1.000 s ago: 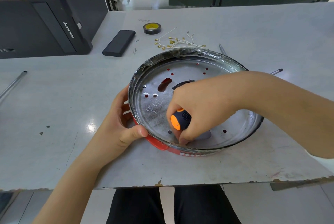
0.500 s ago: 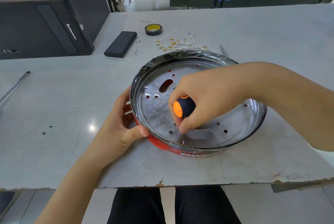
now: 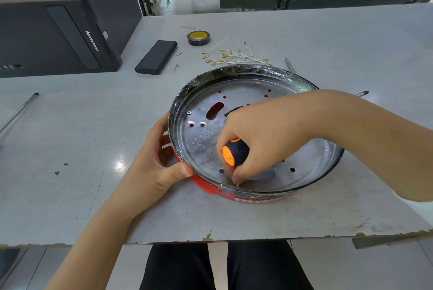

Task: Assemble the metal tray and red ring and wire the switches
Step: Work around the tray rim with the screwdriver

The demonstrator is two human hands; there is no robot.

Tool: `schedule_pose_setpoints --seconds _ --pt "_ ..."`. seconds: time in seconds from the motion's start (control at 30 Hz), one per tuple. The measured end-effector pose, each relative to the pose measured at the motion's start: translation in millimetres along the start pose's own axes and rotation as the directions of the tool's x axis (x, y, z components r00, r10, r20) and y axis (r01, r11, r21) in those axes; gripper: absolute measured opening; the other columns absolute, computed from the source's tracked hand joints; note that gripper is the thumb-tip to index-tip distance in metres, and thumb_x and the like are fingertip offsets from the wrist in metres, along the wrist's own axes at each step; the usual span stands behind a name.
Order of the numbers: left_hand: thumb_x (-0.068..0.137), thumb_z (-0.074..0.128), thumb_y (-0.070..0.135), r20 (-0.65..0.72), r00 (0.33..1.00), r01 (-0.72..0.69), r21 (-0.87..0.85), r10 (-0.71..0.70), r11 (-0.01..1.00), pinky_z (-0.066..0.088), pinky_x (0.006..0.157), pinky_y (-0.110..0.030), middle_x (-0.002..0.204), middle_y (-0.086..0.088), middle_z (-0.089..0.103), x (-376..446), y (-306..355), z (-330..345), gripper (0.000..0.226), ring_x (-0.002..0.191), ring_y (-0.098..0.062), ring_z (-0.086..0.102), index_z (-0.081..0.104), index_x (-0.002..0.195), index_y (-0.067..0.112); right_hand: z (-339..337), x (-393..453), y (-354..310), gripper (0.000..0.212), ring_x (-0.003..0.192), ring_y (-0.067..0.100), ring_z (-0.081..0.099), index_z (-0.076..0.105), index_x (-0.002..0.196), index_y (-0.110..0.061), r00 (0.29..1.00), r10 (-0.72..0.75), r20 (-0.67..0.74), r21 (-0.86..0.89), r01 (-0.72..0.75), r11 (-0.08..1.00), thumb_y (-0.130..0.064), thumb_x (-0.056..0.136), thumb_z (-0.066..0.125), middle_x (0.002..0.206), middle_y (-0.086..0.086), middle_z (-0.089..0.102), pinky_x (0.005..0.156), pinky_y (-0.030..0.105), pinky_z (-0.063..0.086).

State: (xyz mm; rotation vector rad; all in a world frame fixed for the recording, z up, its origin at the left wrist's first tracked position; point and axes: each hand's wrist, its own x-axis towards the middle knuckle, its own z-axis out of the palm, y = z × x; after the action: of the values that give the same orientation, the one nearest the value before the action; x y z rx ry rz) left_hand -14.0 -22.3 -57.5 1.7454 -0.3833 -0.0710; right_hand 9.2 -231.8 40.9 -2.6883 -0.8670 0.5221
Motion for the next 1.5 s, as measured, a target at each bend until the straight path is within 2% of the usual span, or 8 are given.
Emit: schedule_pose_setpoints --seconds 0.23,0.33,0.57,0.73,0.87,0.97,1.23,1.5 --pt "0.052 0.074 0.076 -0.004 1.000 0.006 0.011 -0.006 1.000 0.045 0.100 -0.027 0.145 0.004 0.047 0.9 0.9 0.0 0.119 0.130 -0.014 0.049 0.031 0.148 0.021 -6.3 -0.8 -3.4 0.037 0.042 0.003 0.044 0.066 0.088 -0.021 0.998 -0.021 0.060 0.028 0.019 0.999 -0.046 0.064 0.075 0.053 -0.013 0.052 0.041 0.006 0.035" --pt "0.052 0.077 0.073 -0.026 0.999 0.022 0.009 -0.022 1.000 0.041 0.106 -0.043 0.145 0.000 0.047 0.0 0.3 -0.8 0.117 0.131 -0.019 0.048 0.032 0.147 0.023 -24.3 -4.9 -10.0 0.020 0.054 0.016 0.057 0.062 0.071 -0.024 0.990 -0.079 0.119 0.109 0.066 0.992 -0.041 0.077 0.073 0.060 -0.007 0.063 0.054 0.026 0.047" --pt "0.054 0.083 0.065 -0.062 0.996 0.071 0.000 -0.071 0.998 0.039 0.109 -0.051 0.144 0.000 0.049 -2.2 6.3 -1.0 0.110 0.133 -0.020 0.047 0.036 0.146 0.025 -66.7 -21.0 -44.8 0.027 0.052 0.004 0.047 0.058 0.068 -0.017 0.952 -0.196 -0.233 0.124 0.229 0.965 -0.036 0.083 0.070 0.057 -0.008 0.051 0.051 0.013 0.038" --pt "0.052 0.084 0.063 -0.078 0.994 0.080 -0.019 -0.081 0.997 0.037 0.111 -0.049 0.145 0.005 0.049 -6.9 15.0 0.8 0.112 0.134 -0.015 0.046 0.036 0.146 0.025 -95.4 -34.8 -72.1 0.036 0.047 0.005 0.038 0.053 0.068 -0.002 0.830 -0.248 -0.499 0.182 0.381 0.907 -0.029 0.087 0.068 0.053 -0.006 0.042 0.049 0.014 0.032" --pt "0.043 0.085 0.067 -0.100 0.991 0.089 -0.034 -0.092 0.995 0.040 0.110 -0.047 0.141 -0.001 0.052 -8.6 20.4 3.2 0.122 0.129 -0.016 0.051 0.037 0.144 0.020 -110.6 -43.1 -85.1 0.040 0.038 0.011 0.036 0.046 0.069 0.009 0.674 -0.155 -0.723 0.319 0.524 0.789 -0.019 0.091 0.064 0.052 0.011 0.041 0.041 0.019 0.032" --pt "0.047 0.087 0.052 -0.098 0.991 0.085 -0.018 -0.086 0.996 0.041 0.109 -0.045 0.140 -0.001 0.052 -8.2 20.2 3.0 0.113 0.127 -0.015 0.053 0.037 0.144 0.022 -113.5 -43.5 -87.7 0.039 0.035 0.021 0.032 0.042 0.067 0.008 0.605 -0.024 -0.796 0.464 0.635 0.617 -0.014 0.092 0.061 0.053 0.016 0.039 0.037 0.023 0.027" --pt "0.052 0.086 0.045 -0.116 0.992 0.047 -0.003 -0.047 0.999 0.044 0.106 -0.041 0.141 0.003 0.050 -5.4 12.8 2.1 0.105 0.126 -0.012 0.053 0.038 0.143 0.025 -91.3 -39.2 -79.8 0.037 0.034 0.015 0.032 0.041 0.060 -0.009 0.580 0.195 -0.791 0.608 0.712 0.352 -0.014 0.093 0.057 0.047 0.003 0.041 0.038 0.020 0.027" --pt "0.043 0.088 0.060 -0.110 0.993 0.046 -0.020 -0.048 0.999 0.046 0.104 -0.039 0.138 -0.003 0.054 -2.2 4.4 1.2 0.117 0.125 -0.016 0.055 0.038 0.142 0.025 -84.2 -35.0 -80.5 0.041 0.034 0.017 0.032 0.042 0.056 -0.009 0.572 0.204 -0.795 0.604 0.713 0.356 -0.016 0.093 0.058 0.049 0.008 0.038 0.038 0.022 0.027"
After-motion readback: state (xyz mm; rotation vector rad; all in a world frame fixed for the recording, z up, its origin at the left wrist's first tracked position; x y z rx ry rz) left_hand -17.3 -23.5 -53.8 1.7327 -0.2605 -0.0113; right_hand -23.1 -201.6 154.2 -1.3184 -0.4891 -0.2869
